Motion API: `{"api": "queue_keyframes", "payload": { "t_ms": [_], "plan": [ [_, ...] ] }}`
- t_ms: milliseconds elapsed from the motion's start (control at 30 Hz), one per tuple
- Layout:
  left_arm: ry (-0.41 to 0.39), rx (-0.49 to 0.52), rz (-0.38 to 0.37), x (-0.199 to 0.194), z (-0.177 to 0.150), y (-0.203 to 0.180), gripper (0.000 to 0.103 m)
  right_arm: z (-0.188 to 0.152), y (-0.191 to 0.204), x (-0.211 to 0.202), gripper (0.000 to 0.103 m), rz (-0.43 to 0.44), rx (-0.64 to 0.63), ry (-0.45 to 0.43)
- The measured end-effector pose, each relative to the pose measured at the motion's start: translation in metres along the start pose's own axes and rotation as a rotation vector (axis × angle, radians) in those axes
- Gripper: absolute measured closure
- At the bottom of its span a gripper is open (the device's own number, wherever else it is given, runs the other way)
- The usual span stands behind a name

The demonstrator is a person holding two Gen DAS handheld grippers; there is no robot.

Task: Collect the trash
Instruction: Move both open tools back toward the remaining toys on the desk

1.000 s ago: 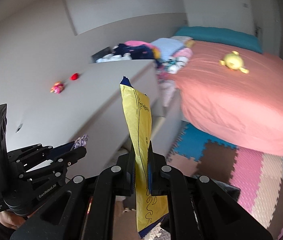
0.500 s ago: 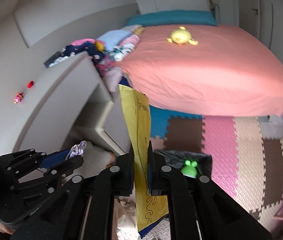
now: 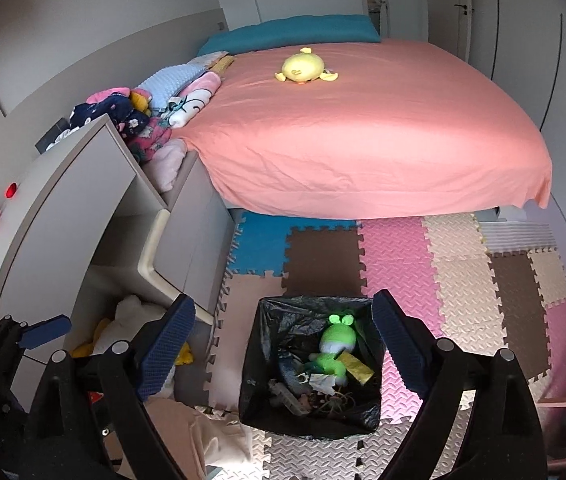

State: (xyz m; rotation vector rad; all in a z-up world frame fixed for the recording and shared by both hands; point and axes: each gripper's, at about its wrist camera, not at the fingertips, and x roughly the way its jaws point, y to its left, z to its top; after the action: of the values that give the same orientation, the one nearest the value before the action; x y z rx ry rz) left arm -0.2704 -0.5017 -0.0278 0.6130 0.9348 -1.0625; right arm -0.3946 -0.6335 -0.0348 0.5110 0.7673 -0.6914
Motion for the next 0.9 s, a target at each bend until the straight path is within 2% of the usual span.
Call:
{"api": "queue_keyframes", "payload": {
  "t_ms": [200, 433, 900],
  "plan": [
    [-0.008, -0.032, 0.005, -0.005, 0.001, 0.015, 0.006, 0.007, 0.016, 0.0, 0.013, 0.028, -0.025, 0.001],
    [-0.05, -0.1, 0.034, -0.029, 0.007, 0.056, 0.006, 0.029, 0.068, -0.004, 0.013, 0.091, -0.09, -0.03],
    [-0.121, -0.337, 0.179, -0.091, -0.005, 0.216, 0.006, 0.075, 0.238, 0.005, 0.013, 0.252, -0.298, -0.045]
  ]
}}
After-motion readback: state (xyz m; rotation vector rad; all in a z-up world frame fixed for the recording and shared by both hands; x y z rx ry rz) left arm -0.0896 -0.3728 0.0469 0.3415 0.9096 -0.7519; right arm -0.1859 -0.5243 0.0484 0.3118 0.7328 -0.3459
